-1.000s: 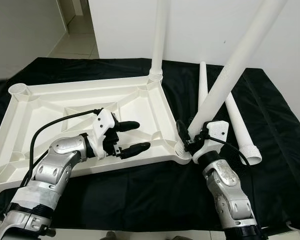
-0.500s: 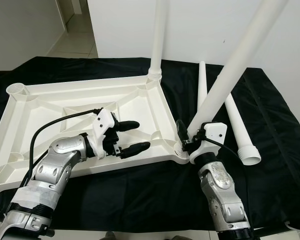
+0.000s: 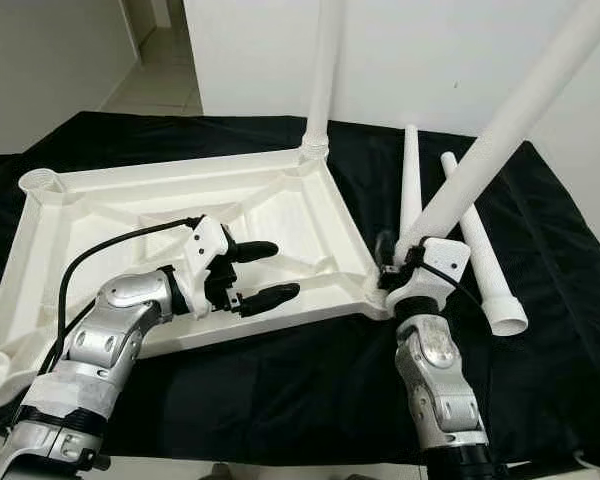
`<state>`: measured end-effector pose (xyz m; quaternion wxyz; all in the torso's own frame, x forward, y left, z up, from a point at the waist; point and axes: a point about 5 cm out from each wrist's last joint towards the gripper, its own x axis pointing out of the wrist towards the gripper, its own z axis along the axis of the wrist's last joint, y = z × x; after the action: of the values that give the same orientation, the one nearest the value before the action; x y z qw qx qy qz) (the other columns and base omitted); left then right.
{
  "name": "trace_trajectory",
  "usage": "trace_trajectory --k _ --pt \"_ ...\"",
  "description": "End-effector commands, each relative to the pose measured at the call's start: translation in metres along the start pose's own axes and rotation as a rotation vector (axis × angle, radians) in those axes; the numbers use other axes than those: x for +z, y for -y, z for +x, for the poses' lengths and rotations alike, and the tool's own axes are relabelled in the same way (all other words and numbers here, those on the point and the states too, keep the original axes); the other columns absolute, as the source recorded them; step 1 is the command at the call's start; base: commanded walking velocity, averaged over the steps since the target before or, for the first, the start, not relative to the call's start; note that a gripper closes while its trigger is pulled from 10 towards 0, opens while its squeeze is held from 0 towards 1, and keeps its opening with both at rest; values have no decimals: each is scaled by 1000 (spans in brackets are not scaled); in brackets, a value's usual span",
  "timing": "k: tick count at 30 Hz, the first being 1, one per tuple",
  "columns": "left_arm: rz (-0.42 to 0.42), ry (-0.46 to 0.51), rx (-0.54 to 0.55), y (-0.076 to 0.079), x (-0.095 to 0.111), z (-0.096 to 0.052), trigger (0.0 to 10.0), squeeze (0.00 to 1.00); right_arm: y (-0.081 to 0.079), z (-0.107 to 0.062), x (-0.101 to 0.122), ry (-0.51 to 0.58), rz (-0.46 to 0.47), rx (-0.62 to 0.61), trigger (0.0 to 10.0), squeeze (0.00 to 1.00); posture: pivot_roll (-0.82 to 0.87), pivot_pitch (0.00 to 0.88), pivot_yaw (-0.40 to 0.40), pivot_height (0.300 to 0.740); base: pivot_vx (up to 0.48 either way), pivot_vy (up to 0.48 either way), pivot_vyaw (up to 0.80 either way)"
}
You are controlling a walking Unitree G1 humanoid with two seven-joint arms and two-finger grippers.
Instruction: Building children table
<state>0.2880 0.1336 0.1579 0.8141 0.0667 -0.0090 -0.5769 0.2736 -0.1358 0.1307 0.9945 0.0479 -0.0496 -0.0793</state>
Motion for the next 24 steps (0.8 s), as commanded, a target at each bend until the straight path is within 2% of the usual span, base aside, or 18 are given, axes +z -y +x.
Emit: trace_trajectory --k 1,7,12,14,17,20,24 --pt "6 -4 -25 1 1 -3 10000 0 24 -11 -39 -190 -54 -152 10000 0 47 17 -11 740 0 0 0" --pt "7 -3 -20 1 1 -3 10000 0 18 -8 -38 -178 -87 -141 10000 0 49 13 -13 740 0 0 0" --pt "11 -5 -15 0 2 -4 10000 0 13 -8 -40 -154 -142 -57 10000 0 53 8 -18 740 0 0 0" --pt "13 -6 -12 0 2 -5 10000 0 14 -14 -46 -161 -169 5 10000 0 50 10 -17 740 0 0 0" --pt "12 -6 -10 0 2 -6 10000 0 15 -18 -49 -155 -197 28 10000 0 50 10 -17 740 0 0 0" --pt "12 -6 -8 -1 1 -5 10000 0 18 -26 -53 -117 -251 125 10000 0 44 17 -13 740 0 0 0" --pt "10 -5 -8 -1 2 -5 10000 0 23 -30 -55 -104 -280 146 10000 0 39 25 -9 740 0 0 0"
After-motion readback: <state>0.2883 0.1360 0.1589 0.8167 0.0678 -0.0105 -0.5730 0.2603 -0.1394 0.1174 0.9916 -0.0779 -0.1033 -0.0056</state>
